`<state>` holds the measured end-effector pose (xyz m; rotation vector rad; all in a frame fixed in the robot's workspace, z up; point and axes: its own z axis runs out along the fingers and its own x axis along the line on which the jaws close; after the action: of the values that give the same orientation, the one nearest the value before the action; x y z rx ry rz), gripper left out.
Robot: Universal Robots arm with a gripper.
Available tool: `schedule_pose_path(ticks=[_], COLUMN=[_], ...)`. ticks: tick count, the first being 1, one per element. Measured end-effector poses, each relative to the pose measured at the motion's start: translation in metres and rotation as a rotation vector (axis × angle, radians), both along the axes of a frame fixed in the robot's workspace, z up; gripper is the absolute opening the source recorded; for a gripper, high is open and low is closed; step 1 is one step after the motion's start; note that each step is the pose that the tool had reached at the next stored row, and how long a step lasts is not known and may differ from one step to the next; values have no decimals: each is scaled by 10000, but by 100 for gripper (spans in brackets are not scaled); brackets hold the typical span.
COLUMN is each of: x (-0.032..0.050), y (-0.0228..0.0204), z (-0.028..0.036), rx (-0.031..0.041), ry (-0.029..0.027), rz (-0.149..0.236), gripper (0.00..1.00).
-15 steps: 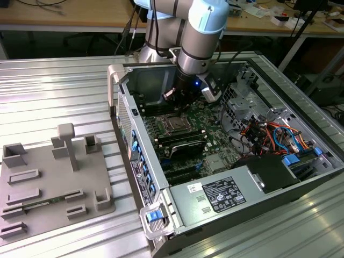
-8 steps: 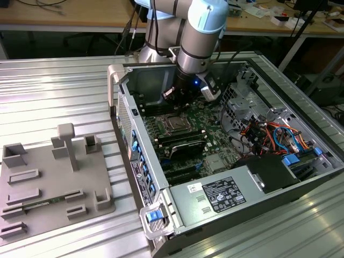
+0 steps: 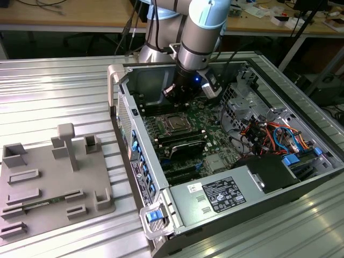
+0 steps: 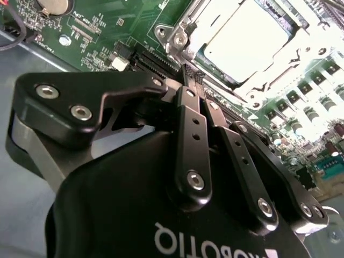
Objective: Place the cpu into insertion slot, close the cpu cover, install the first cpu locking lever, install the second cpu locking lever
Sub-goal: 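Install the first cpu locking lever, then install the second cpu locking lever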
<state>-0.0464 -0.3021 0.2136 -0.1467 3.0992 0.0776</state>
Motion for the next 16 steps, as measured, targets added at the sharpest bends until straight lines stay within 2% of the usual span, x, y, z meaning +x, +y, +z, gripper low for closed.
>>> schedule_pose_path(ticks=[3,8,16], x=[0,0,0], y=[-13,-93,-116], z=[6,6,6], rx=[2,8,9], ry=[-1,-1,-1], rz=[2,1,1], gripper=[11,11,11])
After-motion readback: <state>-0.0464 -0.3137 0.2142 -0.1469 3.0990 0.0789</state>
